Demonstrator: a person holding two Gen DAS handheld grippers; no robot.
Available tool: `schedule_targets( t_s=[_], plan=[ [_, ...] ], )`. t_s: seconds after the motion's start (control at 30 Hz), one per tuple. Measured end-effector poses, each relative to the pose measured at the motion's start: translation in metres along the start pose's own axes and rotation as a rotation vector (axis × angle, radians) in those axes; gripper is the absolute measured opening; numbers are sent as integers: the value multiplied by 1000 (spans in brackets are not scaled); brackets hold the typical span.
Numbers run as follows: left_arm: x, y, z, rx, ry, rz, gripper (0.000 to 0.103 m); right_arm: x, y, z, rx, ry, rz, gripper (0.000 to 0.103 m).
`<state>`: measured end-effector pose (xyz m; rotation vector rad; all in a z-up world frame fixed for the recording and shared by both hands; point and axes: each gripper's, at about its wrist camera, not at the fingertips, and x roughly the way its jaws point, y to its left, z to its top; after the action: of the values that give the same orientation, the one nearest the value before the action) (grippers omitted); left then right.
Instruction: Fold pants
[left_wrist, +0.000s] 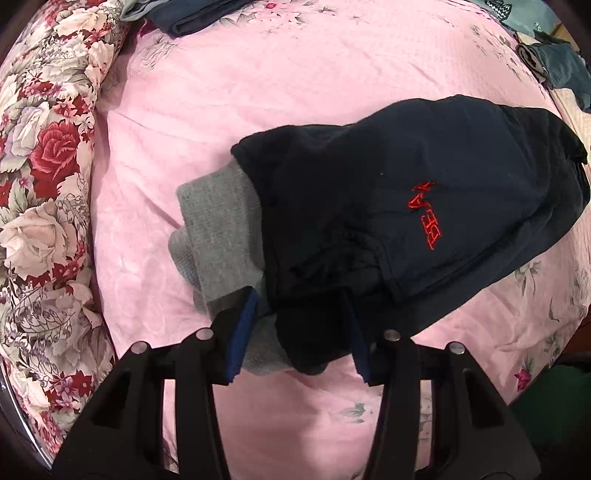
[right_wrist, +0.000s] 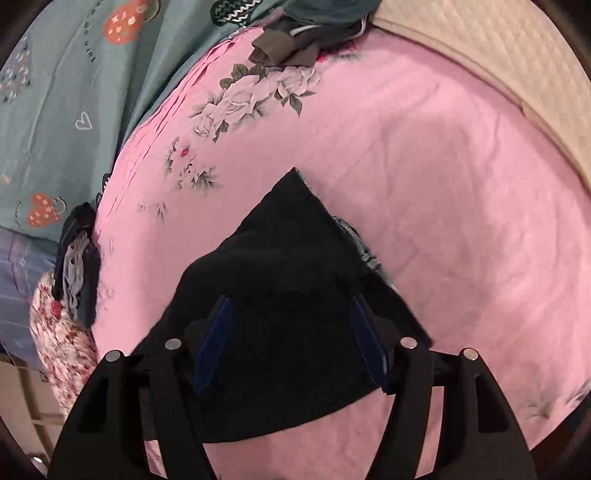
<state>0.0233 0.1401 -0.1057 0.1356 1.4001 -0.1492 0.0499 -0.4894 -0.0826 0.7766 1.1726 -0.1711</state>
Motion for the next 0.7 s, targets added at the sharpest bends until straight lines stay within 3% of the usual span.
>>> schedule_targets(
  t_s=[0.1,0.13,0.17,0.2,0.3,0.43,0.47,0.53,0.57,0.6,0.63,0.7],
  plan=[
    [2,3,-4,6,0,-1,48,23,7,15,42,0,-17,65],
    [2,4,-5,5,1,-3,48,30,7,19,61,12,-12,60],
    [3,6,-5,5,1,-3,48,36,6,24,81,9,-46,31],
    [2,6,-5,4,1,-3,48,35,5,26,85,5,-50,10],
    [2,7,-5,2,1,-5,48,1,16,22,26,-79,-37,7],
    [3,9,-5,-2,-6,-15,48,-63,7,-10,-34,-127,1,7],
    [3,10,-5,-3,-8,-20,48,-64,1,-15,-35,-124,-10,8],
    [5,13,-6,-4,-9,-29,48,-39,-22,-29,-83,-68,-110,13],
    [6,14,-5,-1,-8,-33,48,-23,-33,-32,-89,-35,-155,27],
    [7,16,-5,1,-6,-34,48,0,-48,-34,-89,24,-259,54],
    [8,17,-4,6,-3,-37,48,4,-55,-36,-92,15,-268,57],
    [9,19,-3,19,7,-45,48,-19,-55,-36,-66,-94,-279,59]
  ],
)
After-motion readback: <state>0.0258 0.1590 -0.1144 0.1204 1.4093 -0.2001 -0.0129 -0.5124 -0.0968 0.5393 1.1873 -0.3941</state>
